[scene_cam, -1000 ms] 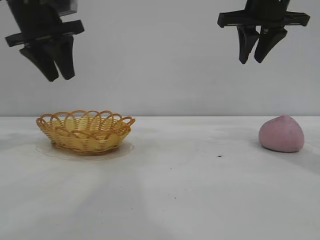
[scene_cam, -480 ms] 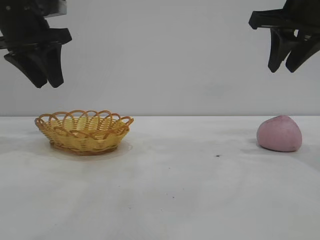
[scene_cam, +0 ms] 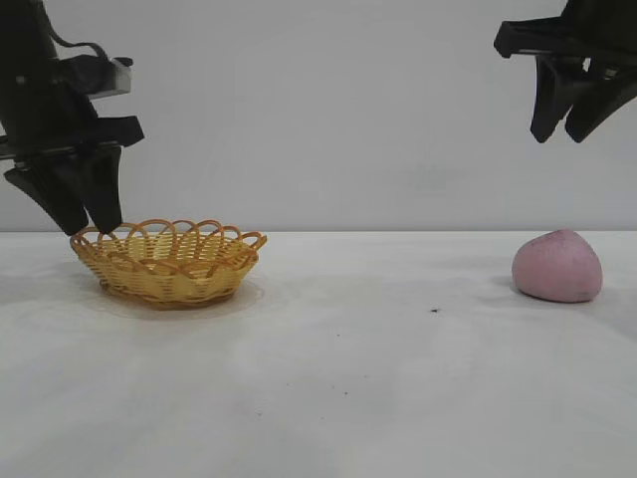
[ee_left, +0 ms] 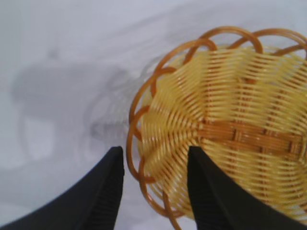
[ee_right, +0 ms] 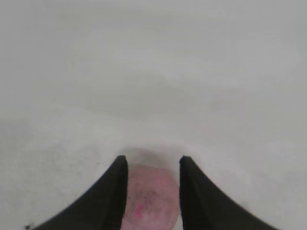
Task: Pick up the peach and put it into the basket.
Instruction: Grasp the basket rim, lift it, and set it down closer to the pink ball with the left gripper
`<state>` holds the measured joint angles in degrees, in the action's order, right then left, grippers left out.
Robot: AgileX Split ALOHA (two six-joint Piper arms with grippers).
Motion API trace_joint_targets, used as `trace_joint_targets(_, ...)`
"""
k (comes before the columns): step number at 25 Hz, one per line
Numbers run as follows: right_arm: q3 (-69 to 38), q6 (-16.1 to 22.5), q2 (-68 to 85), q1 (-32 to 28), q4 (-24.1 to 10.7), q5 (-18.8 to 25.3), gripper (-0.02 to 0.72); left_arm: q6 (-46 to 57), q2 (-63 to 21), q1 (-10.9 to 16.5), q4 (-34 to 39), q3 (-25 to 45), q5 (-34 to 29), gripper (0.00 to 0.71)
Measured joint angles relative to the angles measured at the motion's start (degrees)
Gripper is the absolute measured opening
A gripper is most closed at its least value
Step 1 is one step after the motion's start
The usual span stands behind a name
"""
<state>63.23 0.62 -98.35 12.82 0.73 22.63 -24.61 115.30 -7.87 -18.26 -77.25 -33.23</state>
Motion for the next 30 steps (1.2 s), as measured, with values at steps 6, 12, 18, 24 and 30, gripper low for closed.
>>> trace_joint_targets(6, 0.0, 0.0, 0.0, 0.0, 0.09, 0.0, 0.216, 0.0, 0.91, 0.0, 0.0, 0.0, 1.04, 0.267)
trace_joint_targets(12, 0.0, -0.11, 0.0, 0.0, 0.22, 0.0, 0.216, 0.0, 1.64, 0.0, 0.0, 0.0, 1.15, 0.267)
trace_joint_targets(18, -0.02, -0.24, 0.0, 0.0, 0.48, 0.0, 0.216, 0.0, 1.64, 0.02, 0.0, 0.0, 1.85, 0.0)
trace_joint_targets(24, -0.02, -0.69, 0.0, -0.03, 0.86, 0.0, 0.216, 0.0, 1.64, 0.02, -0.12, 0.0, 1.96, 0.0)
trace_joint_targets(30, -0.02, -1.1, 0.0, -0.03, 1.2, 0.0, 0.216, 0.55, 1.64, 0.02, -0.36, 0.0, 1.76, 0.0)
